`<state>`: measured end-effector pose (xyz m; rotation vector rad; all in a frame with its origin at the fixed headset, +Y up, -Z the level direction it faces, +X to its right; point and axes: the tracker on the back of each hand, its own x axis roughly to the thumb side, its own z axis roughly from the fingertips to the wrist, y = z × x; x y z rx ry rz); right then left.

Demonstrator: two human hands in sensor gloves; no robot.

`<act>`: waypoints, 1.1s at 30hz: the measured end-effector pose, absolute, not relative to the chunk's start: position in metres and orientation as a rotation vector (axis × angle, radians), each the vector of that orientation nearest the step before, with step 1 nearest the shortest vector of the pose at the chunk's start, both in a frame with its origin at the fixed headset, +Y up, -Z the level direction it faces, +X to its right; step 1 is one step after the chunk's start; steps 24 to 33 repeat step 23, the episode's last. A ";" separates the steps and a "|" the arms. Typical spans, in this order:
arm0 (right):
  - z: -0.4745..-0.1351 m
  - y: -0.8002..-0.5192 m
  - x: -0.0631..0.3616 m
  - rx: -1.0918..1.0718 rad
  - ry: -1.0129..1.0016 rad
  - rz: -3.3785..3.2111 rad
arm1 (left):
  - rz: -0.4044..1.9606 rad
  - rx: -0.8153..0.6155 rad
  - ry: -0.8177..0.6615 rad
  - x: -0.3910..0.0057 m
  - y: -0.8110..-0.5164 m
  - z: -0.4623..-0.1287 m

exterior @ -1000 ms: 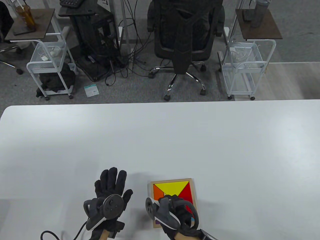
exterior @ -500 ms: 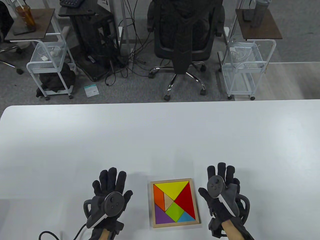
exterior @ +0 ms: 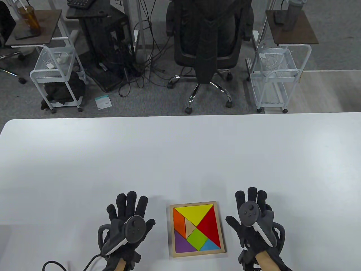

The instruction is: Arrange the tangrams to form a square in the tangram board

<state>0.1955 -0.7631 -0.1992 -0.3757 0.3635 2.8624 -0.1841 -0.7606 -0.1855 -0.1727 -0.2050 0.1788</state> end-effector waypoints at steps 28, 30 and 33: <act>-0.198 -0.767 0.190 -0.330 0.425 2.874 | 0.165 -0.192 -0.192 -0.185 -0.761 -0.186; -0.198 -0.767 0.190 -0.330 0.425 2.874 | 0.165 -0.192 -0.192 -0.185 -0.761 -0.186; -0.198 -0.767 0.190 -0.330 0.425 2.874 | 0.165 -0.192 -0.192 -0.185 -0.761 -0.186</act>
